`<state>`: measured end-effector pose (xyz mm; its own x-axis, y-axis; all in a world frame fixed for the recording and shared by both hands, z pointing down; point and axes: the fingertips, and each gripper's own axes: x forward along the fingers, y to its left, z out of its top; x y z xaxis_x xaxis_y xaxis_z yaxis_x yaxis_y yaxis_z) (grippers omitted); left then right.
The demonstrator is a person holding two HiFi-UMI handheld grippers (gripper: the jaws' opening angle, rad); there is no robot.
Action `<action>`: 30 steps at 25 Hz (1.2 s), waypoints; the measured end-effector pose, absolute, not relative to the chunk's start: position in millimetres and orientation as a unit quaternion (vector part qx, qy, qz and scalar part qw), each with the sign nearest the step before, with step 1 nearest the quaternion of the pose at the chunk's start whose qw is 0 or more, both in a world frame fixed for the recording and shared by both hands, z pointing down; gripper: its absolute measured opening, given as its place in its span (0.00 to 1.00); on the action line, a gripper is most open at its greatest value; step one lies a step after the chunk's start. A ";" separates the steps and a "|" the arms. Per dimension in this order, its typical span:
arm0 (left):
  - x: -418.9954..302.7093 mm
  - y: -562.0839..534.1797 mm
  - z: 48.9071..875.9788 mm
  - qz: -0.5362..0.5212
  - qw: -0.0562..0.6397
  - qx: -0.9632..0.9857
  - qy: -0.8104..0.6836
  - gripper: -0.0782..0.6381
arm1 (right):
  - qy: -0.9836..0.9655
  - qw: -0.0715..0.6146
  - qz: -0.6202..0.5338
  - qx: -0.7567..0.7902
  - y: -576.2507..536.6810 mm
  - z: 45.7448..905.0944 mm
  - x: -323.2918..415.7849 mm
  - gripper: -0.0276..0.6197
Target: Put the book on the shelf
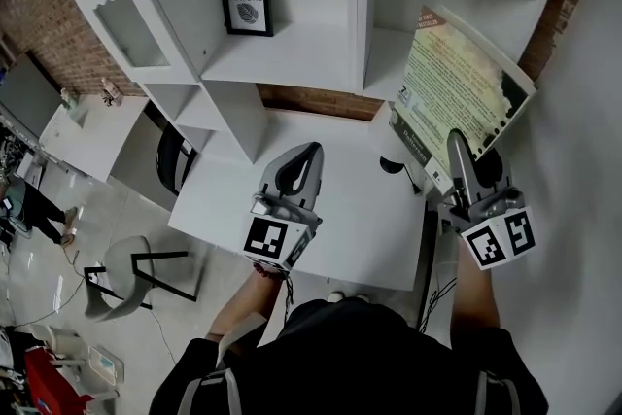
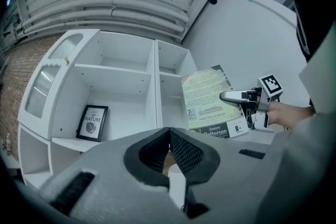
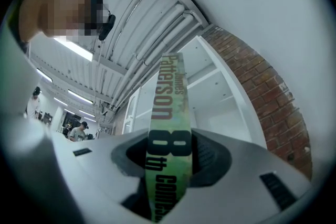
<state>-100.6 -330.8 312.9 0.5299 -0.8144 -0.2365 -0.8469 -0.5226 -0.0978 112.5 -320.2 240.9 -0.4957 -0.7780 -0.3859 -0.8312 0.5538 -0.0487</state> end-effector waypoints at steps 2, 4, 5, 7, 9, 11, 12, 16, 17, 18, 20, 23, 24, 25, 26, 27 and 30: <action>-101.3 -338.0 303.7 0.085 0.104 -0.868 0.478 0.13 | 0.860 0.183 0.081 -0.470 -328.5 230.0 111.0 0.29; -102.3 -343.6 296.2 0.089 0.109 -0.867 0.478 0.13 | 0.857 0.183 0.090 -0.472 -335.8 220.4 110.1 0.29; -102.8 -346.4 294.1 0.090 0.113 -0.866 0.479 0.13 | 0.856 0.183 0.094 -0.475 -339.5 217.1 110.1 0.29; -104.7 -353.1 293.0 0.088 0.123 -0.864 0.480 0.13 | 0.850 0.177 0.098 -0.486 -349.3 214.6 110.4 0.29; -106.4 -359.7 293.0 0.083 0.130 -0.862 0.482 0.13 | 0.845 0.173 0.093 -0.498 -360.0 213.9 110.2 0.29; -106.3 -365.3 291.4 0.082 0.130 -0.862 0.484 0.13 | 0.841 0.178 0.091 -0.503 -368.8 211.5 108.9 0.29; -105.8 -368.2 290.2 0.083 0.128 -0.862 0.484 0.13 | 0.840 0.178 0.093 -0.504 -373.8 210.6 107.5 0.29; -104.8 -380.3 289.4 0.085 0.134 -0.862 0.482 0.13 | 0.826 0.156 0.120 -0.528 -398.9 210.6 103.2 0.29; -104.4 -382.7 289.0 0.086 0.134 -0.862 0.482 0.13 | 0.818 0.152 0.127 -0.539 -406.1 211.0 104.1 0.29; -103.8 -384.9 288.6 0.087 0.134 -0.862 0.481 0.13 | 0.811 0.151 0.131 -0.550 -413.7 211.9 105.6 0.29; -102.0 -388.6 288.4 0.087 0.134 -0.862 0.481 0.13 | 0.801 0.145 0.130 -0.566 -429.0 215.4 108.0 0.29; -100.3 -392.9 288.0 0.087 0.135 -0.862 0.481 0.13 | 0.798 0.134 0.130 -0.573 -448.4 218.6 106.1 0.29; -100.5 -394.1 287.7 0.087 0.135 -0.862 0.481 0.13 | 0.798 0.133 0.130 -0.574 -453.9 218.9 104.7 0.29; -101.0 -395.4 287.6 0.087 0.135 -0.861 0.482 0.13 | 0.797 0.130 0.130 -0.576 -459.1 219.3 103.3 0.29; -101.6 -396.8 287.7 0.087 0.134 -0.861 0.483 0.13 | 0.796 0.127 0.130 -0.578 -464.1 219.8 101.7 0.29; -102.5 -398.6 288.1 0.087 0.132 -0.860 0.484 0.13 | 0.795 0.125 0.129 -0.579 -468.8 220.1 100.0 0.29; -103.9 -404.4 288.4 0.085 0.130 -0.859 0.488 0.13 | 0.796 0.126 0.126 -0.579 -480.0 216.4 94.4 0.29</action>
